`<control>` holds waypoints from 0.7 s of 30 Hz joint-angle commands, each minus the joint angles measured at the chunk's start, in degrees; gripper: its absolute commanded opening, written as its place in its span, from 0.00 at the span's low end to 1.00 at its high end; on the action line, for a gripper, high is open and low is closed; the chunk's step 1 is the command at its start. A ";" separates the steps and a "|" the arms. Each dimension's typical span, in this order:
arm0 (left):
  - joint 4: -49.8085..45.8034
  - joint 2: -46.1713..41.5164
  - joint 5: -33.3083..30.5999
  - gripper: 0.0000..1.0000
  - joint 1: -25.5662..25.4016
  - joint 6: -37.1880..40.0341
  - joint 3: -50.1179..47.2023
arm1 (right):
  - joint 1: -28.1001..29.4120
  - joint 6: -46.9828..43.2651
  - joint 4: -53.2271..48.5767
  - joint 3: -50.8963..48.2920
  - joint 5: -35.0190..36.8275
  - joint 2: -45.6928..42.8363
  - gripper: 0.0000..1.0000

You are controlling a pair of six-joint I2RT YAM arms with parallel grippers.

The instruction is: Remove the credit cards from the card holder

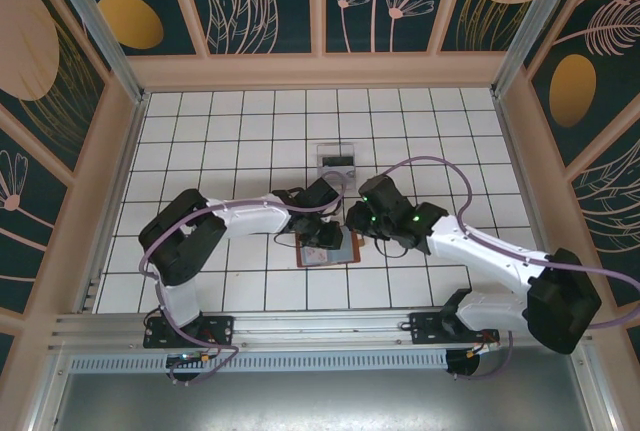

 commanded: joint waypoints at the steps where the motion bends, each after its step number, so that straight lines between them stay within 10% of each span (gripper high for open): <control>1: -5.46 -2.19 -5.46 0.21 0.81 1.94 -1.66 | -0.57 -1.22 2.12 2.22 -2.15 1.77 0.17; 21: -3.84 -17.79 -8.53 0.22 8.17 -3.26 -12.09 | -0.84 -5.52 4.13 6.77 -10.98 12.05 0.21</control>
